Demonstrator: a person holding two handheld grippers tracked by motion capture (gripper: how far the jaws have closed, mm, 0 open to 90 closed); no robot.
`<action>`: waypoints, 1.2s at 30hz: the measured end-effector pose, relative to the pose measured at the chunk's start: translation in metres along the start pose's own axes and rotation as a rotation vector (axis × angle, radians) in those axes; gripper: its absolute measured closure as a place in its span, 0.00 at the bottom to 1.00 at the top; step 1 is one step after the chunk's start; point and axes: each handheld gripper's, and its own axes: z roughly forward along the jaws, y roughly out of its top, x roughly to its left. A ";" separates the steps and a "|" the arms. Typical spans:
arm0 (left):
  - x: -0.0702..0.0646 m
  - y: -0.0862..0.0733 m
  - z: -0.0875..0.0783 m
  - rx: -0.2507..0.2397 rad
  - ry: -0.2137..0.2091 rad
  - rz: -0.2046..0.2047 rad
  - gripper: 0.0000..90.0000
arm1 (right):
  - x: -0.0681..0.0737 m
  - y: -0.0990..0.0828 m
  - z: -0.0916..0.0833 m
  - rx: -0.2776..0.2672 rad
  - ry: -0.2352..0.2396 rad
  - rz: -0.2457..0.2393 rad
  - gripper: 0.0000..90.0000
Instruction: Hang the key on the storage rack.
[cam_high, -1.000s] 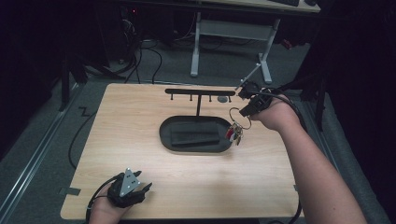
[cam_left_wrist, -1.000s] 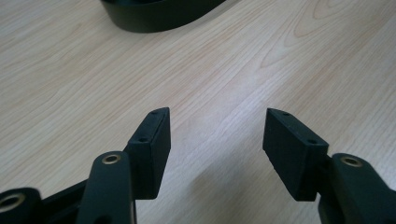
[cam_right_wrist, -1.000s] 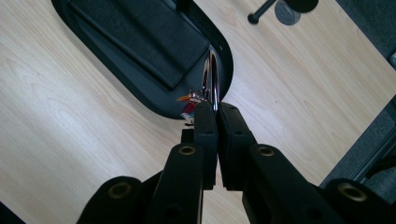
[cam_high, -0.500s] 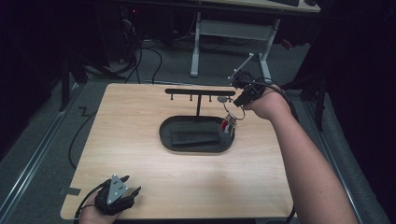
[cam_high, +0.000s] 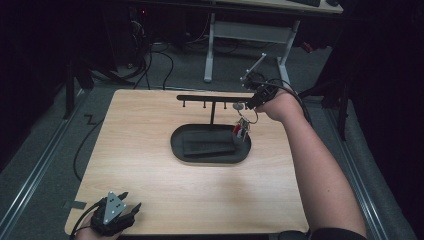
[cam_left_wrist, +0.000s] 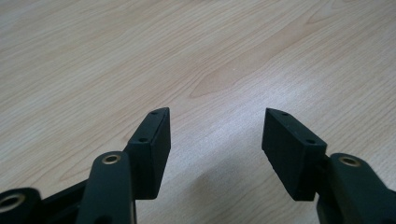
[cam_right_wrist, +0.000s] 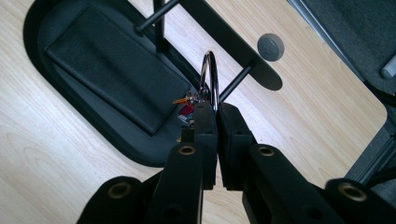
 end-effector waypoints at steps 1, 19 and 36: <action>0.000 0.000 -0.001 0.004 0.000 0.004 0.47 | 0.000 0.000 0.001 0.000 0.001 0.014 0.97; -0.001 -0.002 0.000 0.011 -0.002 0.002 0.47 | -0.013 -0.009 0.021 0.002 0.033 0.031 0.97; -0.005 0.002 0.005 0.014 -0.018 0.023 0.47 | 0.000 -0.017 0.014 -0.087 -0.001 0.037 0.67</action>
